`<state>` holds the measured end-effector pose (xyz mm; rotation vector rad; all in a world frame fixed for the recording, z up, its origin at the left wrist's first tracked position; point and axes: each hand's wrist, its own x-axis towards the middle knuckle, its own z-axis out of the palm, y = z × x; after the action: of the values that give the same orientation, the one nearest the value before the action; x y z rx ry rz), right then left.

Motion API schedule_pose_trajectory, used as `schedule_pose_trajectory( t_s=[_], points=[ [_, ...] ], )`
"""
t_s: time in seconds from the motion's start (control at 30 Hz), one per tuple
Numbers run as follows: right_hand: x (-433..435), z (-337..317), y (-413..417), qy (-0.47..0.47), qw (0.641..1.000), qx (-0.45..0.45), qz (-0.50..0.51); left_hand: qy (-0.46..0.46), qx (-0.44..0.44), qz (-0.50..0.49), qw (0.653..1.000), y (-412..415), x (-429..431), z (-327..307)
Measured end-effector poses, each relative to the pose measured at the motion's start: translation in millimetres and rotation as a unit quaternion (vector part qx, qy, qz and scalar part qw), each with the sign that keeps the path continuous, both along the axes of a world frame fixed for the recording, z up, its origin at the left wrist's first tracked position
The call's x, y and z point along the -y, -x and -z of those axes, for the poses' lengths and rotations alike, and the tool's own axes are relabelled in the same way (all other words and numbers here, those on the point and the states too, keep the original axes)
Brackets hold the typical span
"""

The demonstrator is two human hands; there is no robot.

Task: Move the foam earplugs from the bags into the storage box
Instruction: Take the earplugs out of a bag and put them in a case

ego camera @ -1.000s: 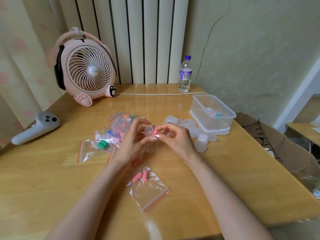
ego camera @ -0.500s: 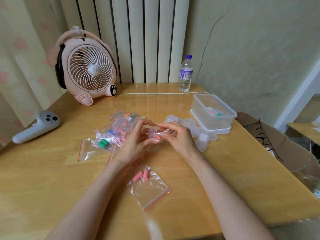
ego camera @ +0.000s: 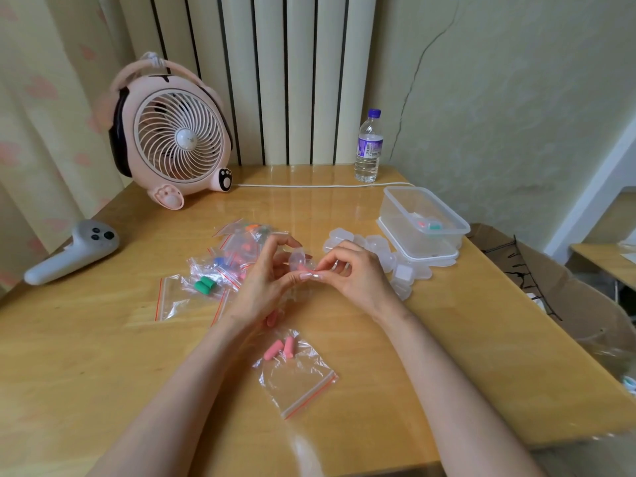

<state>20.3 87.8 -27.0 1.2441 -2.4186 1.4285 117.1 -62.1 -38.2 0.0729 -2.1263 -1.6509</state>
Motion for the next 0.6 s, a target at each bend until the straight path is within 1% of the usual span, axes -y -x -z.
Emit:
schedule_pose_trajectory(
  t_s=[0.1,0.2,0.33,0.47,0.6],
  points=[
    [-1.7,0.3,-0.6,-0.030,0.998,-0.059,0.015,0.008,0.007,-0.003,1.000,-2.1,-2.3,-2.9],
    [-2.7,-2.6,-2.8,-0.010,0.996,-0.082,0.030,0.008,0.022,0.016,1.000,-3.3,-7.2,-6.6],
    [-2.2,-2.8,-1.9,0.008,0.995,-0.079,0.052,0.001,0.042,0.031,0.999,-4.0,-11.9,-9.9],
    [-0.1,-2.0,-4.1,-0.001,0.996,-0.081,0.048,-0.004,0.028,0.038,0.999,-3.6,-11.7,-8.5],
    [-0.6,0.5,-3.5,-0.019,0.993,-0.091,0.075,-0.013,0.026,0.045,0.999,-4.9,-14.1,-11.2]
  ],
)
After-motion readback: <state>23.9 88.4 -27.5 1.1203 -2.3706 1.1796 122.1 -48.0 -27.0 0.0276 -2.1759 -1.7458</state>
